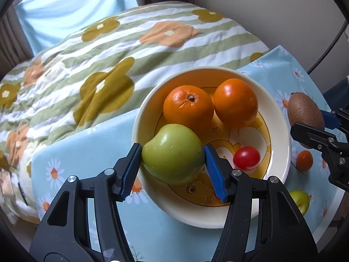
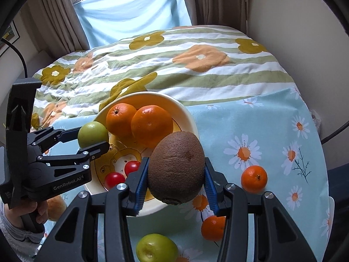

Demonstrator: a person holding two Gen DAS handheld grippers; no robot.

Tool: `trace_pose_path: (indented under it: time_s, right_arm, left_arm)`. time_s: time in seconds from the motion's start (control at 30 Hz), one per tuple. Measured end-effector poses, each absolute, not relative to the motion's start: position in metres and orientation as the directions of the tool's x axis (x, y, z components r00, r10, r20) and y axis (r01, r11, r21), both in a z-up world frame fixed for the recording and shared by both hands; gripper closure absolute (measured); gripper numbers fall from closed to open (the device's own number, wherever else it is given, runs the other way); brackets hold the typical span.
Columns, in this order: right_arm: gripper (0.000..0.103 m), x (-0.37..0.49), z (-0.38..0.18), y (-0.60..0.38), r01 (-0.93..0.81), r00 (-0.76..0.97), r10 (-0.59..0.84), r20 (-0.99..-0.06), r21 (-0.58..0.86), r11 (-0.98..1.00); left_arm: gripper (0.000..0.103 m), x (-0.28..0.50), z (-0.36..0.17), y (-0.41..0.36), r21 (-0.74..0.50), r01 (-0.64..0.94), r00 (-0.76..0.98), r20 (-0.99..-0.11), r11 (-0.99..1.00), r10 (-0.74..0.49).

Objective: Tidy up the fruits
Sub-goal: 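Carry the green apple into the bowl and open the left tool while the right tool carries the kiwi, then lower the brown kiwi into the bowl and open the right tool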

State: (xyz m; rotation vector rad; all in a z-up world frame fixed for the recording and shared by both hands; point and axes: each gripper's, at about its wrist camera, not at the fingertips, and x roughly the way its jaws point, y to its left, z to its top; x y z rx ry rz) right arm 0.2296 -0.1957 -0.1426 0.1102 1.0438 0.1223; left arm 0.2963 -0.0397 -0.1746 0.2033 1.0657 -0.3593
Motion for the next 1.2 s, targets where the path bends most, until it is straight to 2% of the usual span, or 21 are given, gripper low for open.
trace_pose_path:
  time_s: [0.03, 0.07, 0.13, 0.63, 1.2]
  right_arm:
    - [0.06, 0.23, -0.142, -0.196, -0.046, 0.498, 0.152, -0.854, 0.149, 0.988]
    - [0.06, 0.23, -0.142, -0.197, -0.044, 0.498, 0.15, -0.854, 0.148, 0.988]
    - [0.06, 0.23, -0.14, -0.198, -0.043, 0.5, 0.15, -0.853, 0.148, 0.988]
    - [0.06, 0.238, -0.15, -0.179, -0.145, 0.461, 0.192, -0.867, 0.139, 0.98]
    - [0.06, 0.249, -0.173, -0.164, -0.212, 0.383, 0.231, -0.895, 0.158, 0.964]
  left_arm:
    - [0.035, 0.295, -0.171, -0.038, -0.011, 0.383, 0.444, -0.875, 0.924, -0.195]
    - [0.018, 0.294, -0.167, -0.037, -0.006, 0.384, 0.456, -0.868, 0.923, -0.196]
    - [0.0, 0.29, -0.157, -0.033, 0.014, 0.377, 0.495, -0.849, 0.926, -0.188]
    - [0.0, 0.254, -0.133, 0.031, -0.049, 0.203, 0.525, -0.837, 0.978, -0.151]
    - [0.0, 0.222, -0.133, 0.048, -0.044, 0.106, 0.537, -0.838, 0.993, -0.095]
